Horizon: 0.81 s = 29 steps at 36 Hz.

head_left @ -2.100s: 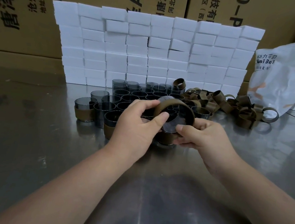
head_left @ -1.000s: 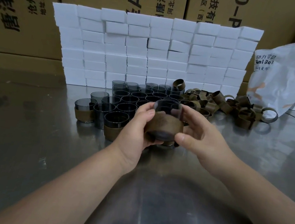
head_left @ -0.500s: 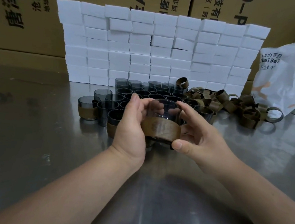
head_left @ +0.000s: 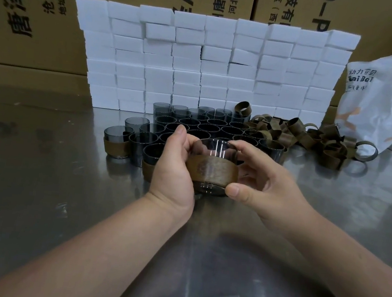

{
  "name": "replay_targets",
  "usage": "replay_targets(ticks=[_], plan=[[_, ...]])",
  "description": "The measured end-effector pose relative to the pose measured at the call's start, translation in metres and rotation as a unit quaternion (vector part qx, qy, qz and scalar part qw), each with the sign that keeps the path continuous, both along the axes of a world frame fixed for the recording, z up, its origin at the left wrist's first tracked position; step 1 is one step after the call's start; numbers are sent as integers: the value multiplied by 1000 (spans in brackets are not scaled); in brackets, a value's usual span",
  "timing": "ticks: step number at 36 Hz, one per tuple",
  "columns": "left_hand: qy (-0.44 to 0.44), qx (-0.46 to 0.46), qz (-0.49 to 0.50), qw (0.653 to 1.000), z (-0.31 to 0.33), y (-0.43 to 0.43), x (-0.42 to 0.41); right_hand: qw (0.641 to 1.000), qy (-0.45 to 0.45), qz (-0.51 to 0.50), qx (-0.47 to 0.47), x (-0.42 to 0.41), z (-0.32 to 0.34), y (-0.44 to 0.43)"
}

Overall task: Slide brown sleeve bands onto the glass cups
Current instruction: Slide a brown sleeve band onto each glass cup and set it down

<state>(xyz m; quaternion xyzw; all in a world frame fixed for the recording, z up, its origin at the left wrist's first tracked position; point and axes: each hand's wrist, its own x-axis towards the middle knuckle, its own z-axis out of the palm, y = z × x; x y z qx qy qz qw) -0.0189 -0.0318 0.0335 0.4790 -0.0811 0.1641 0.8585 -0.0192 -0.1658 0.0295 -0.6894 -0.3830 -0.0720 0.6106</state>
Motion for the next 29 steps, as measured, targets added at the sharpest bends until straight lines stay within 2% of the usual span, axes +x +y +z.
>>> replay_targets(ticks=[6,14,16,20,23,29], plan=[[-18,32,-17,999,-2,3,2,1000,6,15,-2,0,0,-1],[-10,74,-24,997,-6,1,5,998,-4,-43,-55,1,-3,-1],[-16,81,-25,996,-7,-2,4,998,-3,-54,-24,-1,-4,3],[-24,106,-13,994,-7,-6,1,987,-37,-147,49,-4,-3,16],[-29,141,2,990,-10,-9,-1,980,3,-166,108,-6,-1,22],[-102,220,37,969,-16,-15,-4,966,12,-231,120,-7,0,26]])
